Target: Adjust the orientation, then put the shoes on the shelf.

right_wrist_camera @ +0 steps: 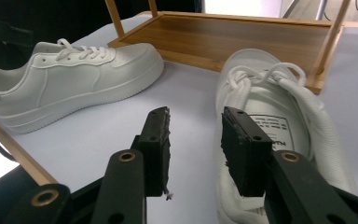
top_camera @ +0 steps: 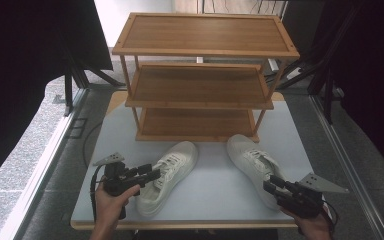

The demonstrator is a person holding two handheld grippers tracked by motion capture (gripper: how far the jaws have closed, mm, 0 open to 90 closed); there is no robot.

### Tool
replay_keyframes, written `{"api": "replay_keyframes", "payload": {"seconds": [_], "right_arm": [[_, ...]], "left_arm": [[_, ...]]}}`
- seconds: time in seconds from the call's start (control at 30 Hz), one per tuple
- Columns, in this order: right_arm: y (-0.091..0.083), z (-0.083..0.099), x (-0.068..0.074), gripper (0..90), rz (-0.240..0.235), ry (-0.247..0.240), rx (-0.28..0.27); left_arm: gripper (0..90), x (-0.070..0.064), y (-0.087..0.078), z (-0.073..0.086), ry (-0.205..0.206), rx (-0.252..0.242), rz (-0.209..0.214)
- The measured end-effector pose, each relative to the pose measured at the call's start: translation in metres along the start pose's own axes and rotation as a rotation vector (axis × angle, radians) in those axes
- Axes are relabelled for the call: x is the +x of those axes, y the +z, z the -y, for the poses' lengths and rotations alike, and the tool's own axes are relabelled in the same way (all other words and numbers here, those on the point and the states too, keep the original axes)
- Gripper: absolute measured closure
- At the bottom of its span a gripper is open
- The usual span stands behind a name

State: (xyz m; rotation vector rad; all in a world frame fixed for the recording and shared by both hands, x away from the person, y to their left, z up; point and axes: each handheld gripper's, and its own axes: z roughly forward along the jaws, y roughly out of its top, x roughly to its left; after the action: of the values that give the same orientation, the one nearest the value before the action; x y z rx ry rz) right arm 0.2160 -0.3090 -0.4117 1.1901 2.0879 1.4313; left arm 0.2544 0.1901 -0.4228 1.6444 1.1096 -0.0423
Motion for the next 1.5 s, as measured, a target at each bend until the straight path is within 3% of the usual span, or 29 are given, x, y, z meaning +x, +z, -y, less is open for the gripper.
{"api": "replay_keyframes", "payload": {"seconds": [0.13, 0.23, 0.33, 0.37, 0.63, 0.7, 0.8, 0.87, 1.07, 1.3, 1.5], "right_arm": [[-0.003, 0.000, -0.001, 61.4, 0.004, 0.007, -0.008], [-0.004, -0.001, -0.003, 61.3, 0.011, 0.009, -0.014], [-0.003, -0.002, -0.003, 61.3, 0.013, 0.008, -0.016], [-0.002, -0.003, -0.003, 60.9, 0.009, 0.007, -0.017], [0.002, -0.016, -0.004, 50.8, 0.024, -0.031, -0.042], [0.003, -0.026, -0.012, 45.9, 0.027, -0.056, -0.052], [0.006, -0.033, -0.022, 43.5, 0.048, -0.053, -0.066], [0.011, -0.037, -0.038, 41.3, 0.063, -0.034, -0.062], [0.023, -0.034, -0.061, 41.0, 0.083, -0.006, -0.005], [0.032, -0.035, -0.069, 37.6, 0.056, -0.011, 0.032], [0.047, -0.031, -0.073, 34.7, 0.014, -0.062, 0.086]], "left_arm": [[45.2, 0.003, 0.002, 0.000, -0.014, -0.004, 0.017], [45.0, 0.003, 0.000, 0.001, -0.011, -0.011, 0.003], [45.4, 0.003, -0.003, 0.003, -0.017, -0.036, -0.007], [45.5, 0.001, -0.007, 0.005, -0.016, -0.064, -0.016], [44.6, -0.007, -0.017, 0.001, 0.013, -0.087, -0.027], [44.1, -0.009, -0.018, -0.003, 0.027, -0.085, -0.028], [43.9, -0.012, -0.017, -0.006, 0.040, -0.077, -0.036], [43.8, -0.012, -0.014, -0.008, 0.047, -0.061, -0.034], [43.7, -0.012, -0.011, -0.012, 0.052, -0.055, -0.040], [43.7, -0.011, -0.007, -0.013, 0.067, -0.043, -0.068], [43.8, -0.002, 0.009, -0.010, 0.080, 0.010, -0.124]]}}
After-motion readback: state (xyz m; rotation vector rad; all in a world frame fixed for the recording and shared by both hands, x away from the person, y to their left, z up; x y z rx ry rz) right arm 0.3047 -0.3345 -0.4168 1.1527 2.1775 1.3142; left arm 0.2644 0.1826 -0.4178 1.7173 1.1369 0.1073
